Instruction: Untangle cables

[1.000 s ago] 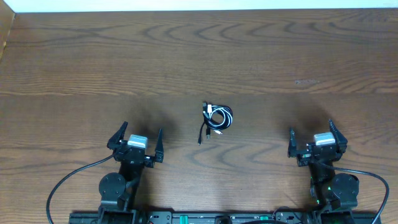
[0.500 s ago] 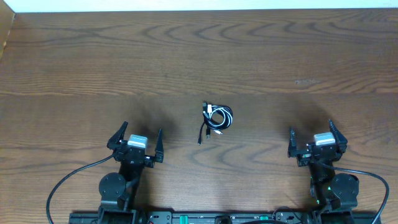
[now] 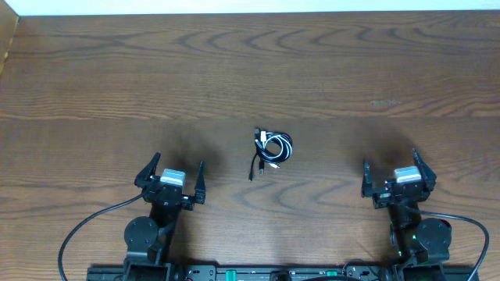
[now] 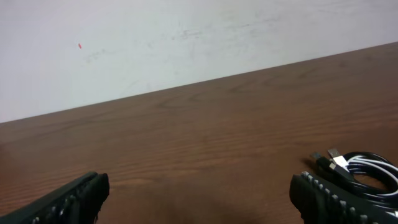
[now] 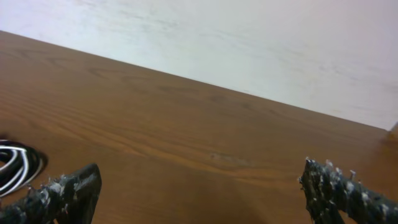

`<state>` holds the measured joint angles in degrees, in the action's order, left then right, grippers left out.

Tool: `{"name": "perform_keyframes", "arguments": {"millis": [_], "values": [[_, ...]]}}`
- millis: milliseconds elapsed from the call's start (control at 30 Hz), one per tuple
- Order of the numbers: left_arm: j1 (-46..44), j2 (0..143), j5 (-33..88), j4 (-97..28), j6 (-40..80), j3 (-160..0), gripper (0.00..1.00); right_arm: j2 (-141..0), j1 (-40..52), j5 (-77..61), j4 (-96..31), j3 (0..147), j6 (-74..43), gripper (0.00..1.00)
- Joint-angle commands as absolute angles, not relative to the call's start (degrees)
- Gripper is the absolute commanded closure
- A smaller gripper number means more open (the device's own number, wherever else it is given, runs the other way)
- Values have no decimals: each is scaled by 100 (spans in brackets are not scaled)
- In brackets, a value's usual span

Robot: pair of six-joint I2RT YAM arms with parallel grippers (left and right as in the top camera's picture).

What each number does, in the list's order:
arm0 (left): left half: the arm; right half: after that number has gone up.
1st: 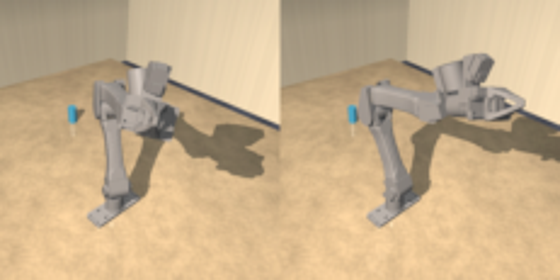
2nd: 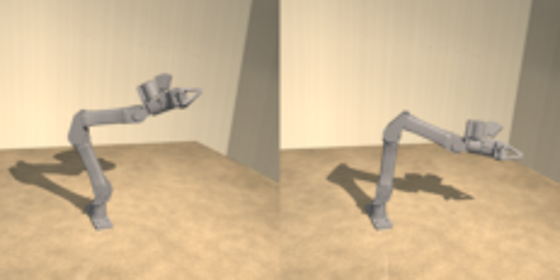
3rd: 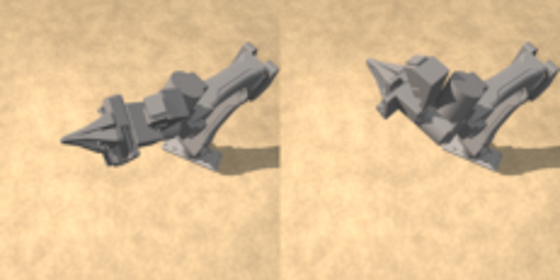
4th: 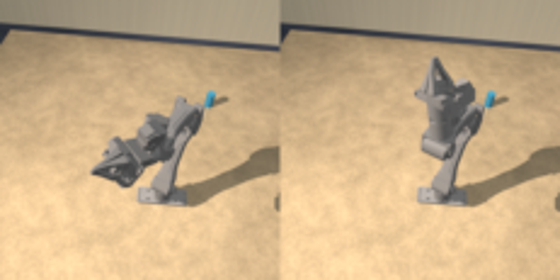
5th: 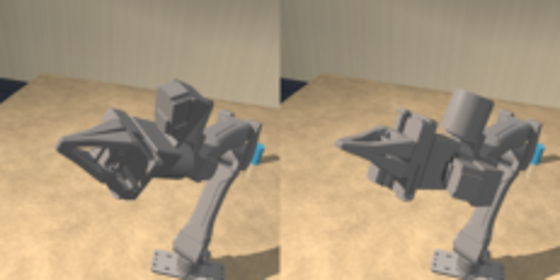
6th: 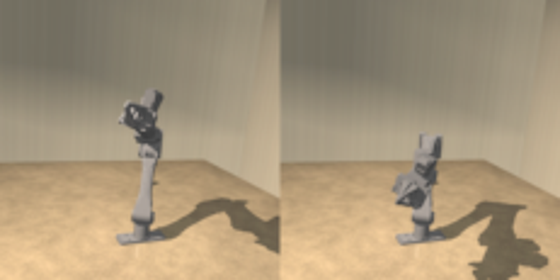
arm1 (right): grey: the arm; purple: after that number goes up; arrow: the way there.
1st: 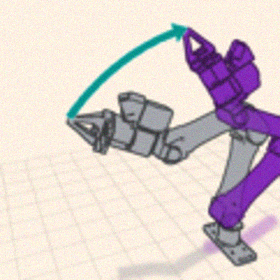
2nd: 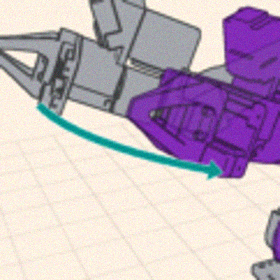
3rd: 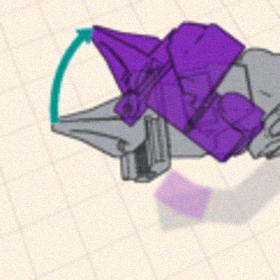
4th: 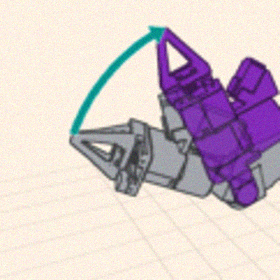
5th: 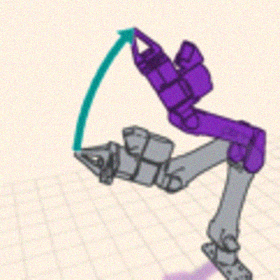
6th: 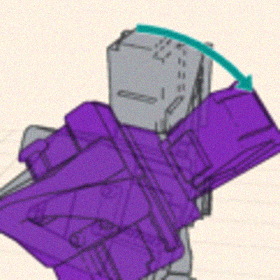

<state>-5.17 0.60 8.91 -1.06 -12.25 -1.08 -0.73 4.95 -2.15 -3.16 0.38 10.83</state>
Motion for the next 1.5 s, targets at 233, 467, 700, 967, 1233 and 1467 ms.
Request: {"name": "perform_keyframes", "arguments": {"millis": [233,467,700,967,1233,1467], "values": [[-545,49,1087,-305,-311,-23,2,-64,458,-1247,-45,32,1116,1],[-545,421,1059,-604,-49,-220,2,-104,458,-1170,-174,32,799,1],[-545,1417,943,-1168,-51,-1068,2,-600,458,-1039,-237,220,663,1],[-545,2860,1002,-2508,-51,-2534,2,-2095,458,-982,-707,1260,331,1],[-545,3632,1009,-3242,-51,-3111,2,-3717,458,-978,-1702,2488,329,1],[-545,4587,1153,-3568,-54,-3900,2,-4908,460,-1286,-2373,3371,375,1]]}}
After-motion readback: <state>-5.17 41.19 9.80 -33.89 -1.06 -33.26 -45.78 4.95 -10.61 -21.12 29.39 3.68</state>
